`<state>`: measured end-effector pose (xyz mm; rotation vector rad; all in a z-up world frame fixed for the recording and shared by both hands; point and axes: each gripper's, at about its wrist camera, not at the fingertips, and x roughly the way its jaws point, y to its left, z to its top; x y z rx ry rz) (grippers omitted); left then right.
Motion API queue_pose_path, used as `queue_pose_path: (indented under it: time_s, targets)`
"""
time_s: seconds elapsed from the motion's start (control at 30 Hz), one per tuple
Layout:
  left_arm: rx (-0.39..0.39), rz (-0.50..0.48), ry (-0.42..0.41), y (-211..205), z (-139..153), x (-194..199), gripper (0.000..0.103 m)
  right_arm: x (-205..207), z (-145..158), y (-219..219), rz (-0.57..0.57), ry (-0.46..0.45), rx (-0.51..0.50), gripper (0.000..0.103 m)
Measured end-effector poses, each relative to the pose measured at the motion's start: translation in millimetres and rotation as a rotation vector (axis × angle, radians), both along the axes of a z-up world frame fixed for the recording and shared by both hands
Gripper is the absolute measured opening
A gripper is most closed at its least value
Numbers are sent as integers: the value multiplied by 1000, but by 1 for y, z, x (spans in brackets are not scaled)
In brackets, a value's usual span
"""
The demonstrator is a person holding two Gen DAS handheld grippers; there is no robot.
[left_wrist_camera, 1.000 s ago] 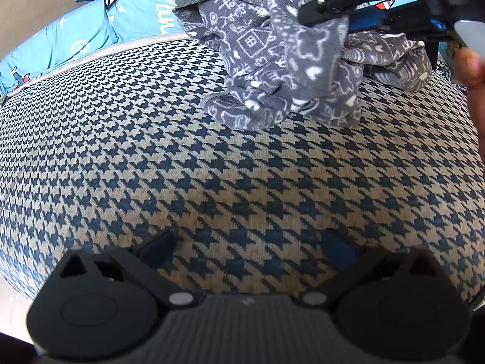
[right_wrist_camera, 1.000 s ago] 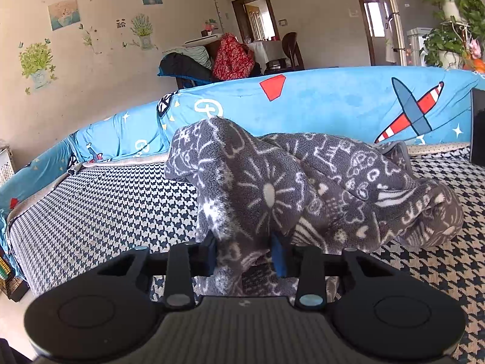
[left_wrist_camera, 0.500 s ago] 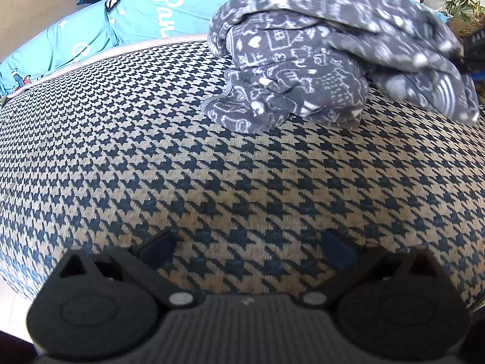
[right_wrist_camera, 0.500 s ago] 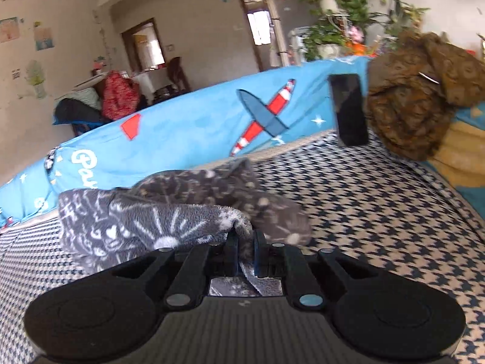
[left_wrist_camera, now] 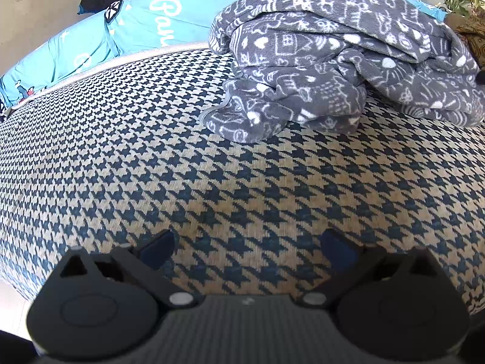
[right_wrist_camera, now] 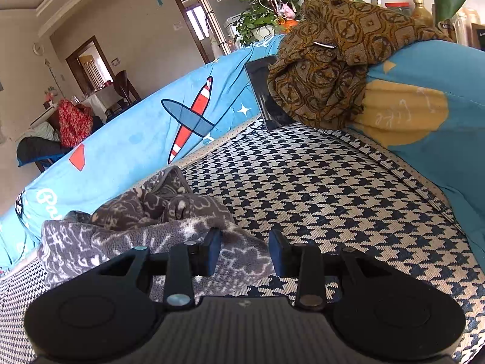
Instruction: Fold clothes
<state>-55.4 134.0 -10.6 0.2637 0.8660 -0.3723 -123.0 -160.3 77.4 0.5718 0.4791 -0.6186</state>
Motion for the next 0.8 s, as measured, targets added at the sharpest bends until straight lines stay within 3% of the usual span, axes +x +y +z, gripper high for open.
queue_pose_path:
  time_s: [0.17,0.27,0.4,0.57,0.73,0.8]
  targets:
    - [-27,-6,-11,-5,14,10,103,-7,10,-3,-27,-64,-37,35]
    - [-60,-14,-24,-16,31,18,103,-10,15,-5,-36,-104,-64,42]
    - [-115,-35,-68,-29,60,34,103,11,10,3,128,-128,-20,44]
    - [-165,-40,-150,-34,95,61,103,36,0,21,249,-91,2,45]
    - [-275,-4,-152,-43,115,91,103,60,-10,41,370,-53,24,49]
    - [-292,-2,-158,-51,116,98,103,69,-19,52,440,9,17,49]
